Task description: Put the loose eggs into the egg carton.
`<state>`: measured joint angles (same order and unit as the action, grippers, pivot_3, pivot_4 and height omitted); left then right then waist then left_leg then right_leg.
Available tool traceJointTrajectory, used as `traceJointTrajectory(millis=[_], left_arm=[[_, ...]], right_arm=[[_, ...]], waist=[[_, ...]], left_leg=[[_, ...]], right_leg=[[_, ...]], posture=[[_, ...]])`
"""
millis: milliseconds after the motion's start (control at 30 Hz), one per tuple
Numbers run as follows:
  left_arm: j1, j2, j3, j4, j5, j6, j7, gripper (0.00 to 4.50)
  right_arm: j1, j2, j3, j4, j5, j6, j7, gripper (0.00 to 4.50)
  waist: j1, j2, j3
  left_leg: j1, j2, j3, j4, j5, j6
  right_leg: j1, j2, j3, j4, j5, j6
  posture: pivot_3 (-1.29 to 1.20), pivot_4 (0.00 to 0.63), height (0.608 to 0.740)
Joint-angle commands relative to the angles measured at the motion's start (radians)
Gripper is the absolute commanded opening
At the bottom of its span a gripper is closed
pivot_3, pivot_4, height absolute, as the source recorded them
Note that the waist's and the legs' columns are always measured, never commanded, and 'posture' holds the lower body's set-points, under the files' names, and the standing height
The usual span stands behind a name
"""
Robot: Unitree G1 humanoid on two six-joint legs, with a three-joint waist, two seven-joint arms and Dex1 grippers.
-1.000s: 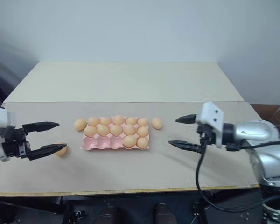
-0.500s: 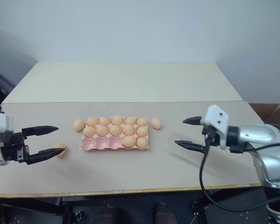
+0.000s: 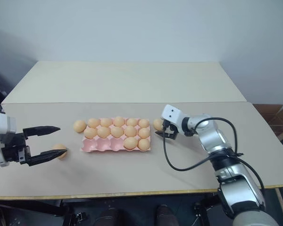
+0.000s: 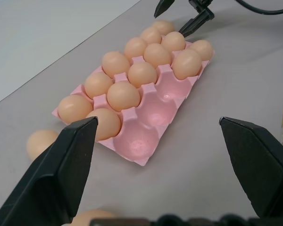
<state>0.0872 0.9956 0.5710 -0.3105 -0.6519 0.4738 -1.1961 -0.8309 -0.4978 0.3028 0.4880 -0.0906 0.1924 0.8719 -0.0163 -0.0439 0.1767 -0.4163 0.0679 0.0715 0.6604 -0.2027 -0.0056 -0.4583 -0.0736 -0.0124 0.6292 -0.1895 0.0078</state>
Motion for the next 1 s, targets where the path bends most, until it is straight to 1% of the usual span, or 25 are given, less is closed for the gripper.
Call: traceJointTrajectory(millis=[33, 133, 300, 333, 433, 533, 667, 767, 833, 900, 1000], left_arm=[[0.013, 0.007, 0.056, -0.045, -0.017, 0.008, 0.011, 4.50], [0.024, 0.006, 0.069, -0.055, -0.018, 0.014, 0.015, 4.50], [0.028, 0.010, 0.076, -0.056, -0.020, 0.015, 0.017, 4.50], [0.027, 0.011, 0.075, -0.055, -0.019, 0.015, 0.017, 4.50], [0.026, 0.014, 0.074, -0.048, -0.017, 0.013, 0.014, 4.50], [0.017, 0.021, 0.067, -0.032, -0.014, 0.010, 0.008, 4.50], [-0.006, 0.028, 0.048, -0.012, -0.012, 0.007, 0.004, 4.50], [-0.024, 0.031, 0.033, -0.002, -0.010, 0.005, 0.000, 4.50], [-0.032, 0.032, 0.024, 0.001, -0.010, 0.004, 0.000, 4.50], [-0.036, 0.032, 0.021, 0.002, -0.011, 0.003, 0.000, 4.50], [-0.038, 0.033, 0.018, 0.003, -0.010, 0.002, 0.000, 4.50]], right_arm=[[-0.041, 0.023, -0.012, 0.055, -0.019, -0.043, -0.029, 4.46], [-0.048, 0.038, -0.027, 0.077, -0.019, -0.054, -0.036, 3.88], [-0.018, 0.013, -0.070, -0.011, 0.010, -0.017, -0.017, 2.21], [-0.013, 0.001, -0.079, -0.034, 0.012, -0.011, -0.017, 2.05], [-0.015, -0.023, -0.113, -0.106, 0.015, 0.051, -0.041, 2.05], [-0.015, -0.031, -0.143, -0.291, 0.062, 0.141, -0.010, 2.05], [0.012, 0.009, -0.111, -0.500, 0.117, 0.252, 0.019, 2.05], [0.036, 0.073, -0.051, -0.597, 0.132, 0.317, 0.009, 2.05], [0.055, 0.132, 0.021, -0.630, 0.116, 0.342, -0.011, 2.05], [0.069, 0.174, 0.082, -0.637, 0.099, 0.354, -0.021, 2.05], [0.075, 0.201, 0.163, -0.600, 0.051, 0.331, -0.034, 2.05]], waist=[[0.001, 0.000, 0.000], [0.001, 0.000, 0.000], [-0.001, 0.000, 0.000], [-0.001, 0.000, 0.000], [0.000, 0.000, 0.000], [0.000, 0.001, 0.000], [-0.006, 0.001, 0.000], [-0.006, 0.001, 0.000], [-0.004, 0.001, 0.000], [-0.003, 0.001, 0.000], [-0.001, 0.001, 0.000]], left_leg=[[0.000, 0.000, 0.000, 0.000, 0.000, 0.000], [0.000, 0.000, 0.000, 0.000, 0.000, 0.000], [0.001, 0.000, 0.000, 0.000, 0.000, 0.000], [0.001, 0.000, 0.000, 0.000, 0.000, 0.000], [0.001, 0.000, 0.000, 0.000, 0.000, 0.000], [0.001, 0.000, 0.000, 0.000, 0.000, 0.000], [0.002, 0.003, 0.000, 0.000, 0.000, 0.000], [0.002, 0.004, -0.001, 0.000, 0.000, 0.000], [0.002, 0.004, -0.001, 0.000, 0.000, 0.000], [0.002, 0.004, 0.000, 0.000, 0.000, 0.000], [0.001, 0.004, 0.000, 0.000, 0.000, 0.000]], right_leg=[[0.000, 0.000, 0.000, 0.000, 0.000, 0.000], [0.000, 0.000, 0.000, 0.001, 0.000, 0.000], [0.000, 0.000, 0.000, 0.001, 0.000, 0.000], [0.000, 0.000, 0.000, 0.001, 0.000, 0.000], [0.000, 0.000, 0.000, 0.001, 0.000, 0.000], [0.000, 0.000, 0.000, 0.001, 0.000, 0.000], [0.000, 0.003, 0.000, 0.002, 0.000, 0.000], [0.000, 0.004, 0.000, 0.003, 0.000, -0.001], [0.000, 0.004, 0.000, 0.003, 0.000, -0.001], [0.000, 0.004, 0.000, 0.003, 0.000, -0.002], [0.000, 0.004, 0.000, 0.002, 0.001, -0.002]], posture=[[0.00, 0.150, 0.740], [0.00, 0.150, 0.740], [0.00, 0.150, 0.740], [0.00, 0.150, 0.740], [0.00, 0.150, 0.740], [0.00, 0.150, 0.740], [0.00, 0.150, 0.740], [0.00, 0.150, 0.740], [0.00, 0.150, 0.740], [0.00, 0.150, 0.740], [0.00, 0.150, 0.740]])
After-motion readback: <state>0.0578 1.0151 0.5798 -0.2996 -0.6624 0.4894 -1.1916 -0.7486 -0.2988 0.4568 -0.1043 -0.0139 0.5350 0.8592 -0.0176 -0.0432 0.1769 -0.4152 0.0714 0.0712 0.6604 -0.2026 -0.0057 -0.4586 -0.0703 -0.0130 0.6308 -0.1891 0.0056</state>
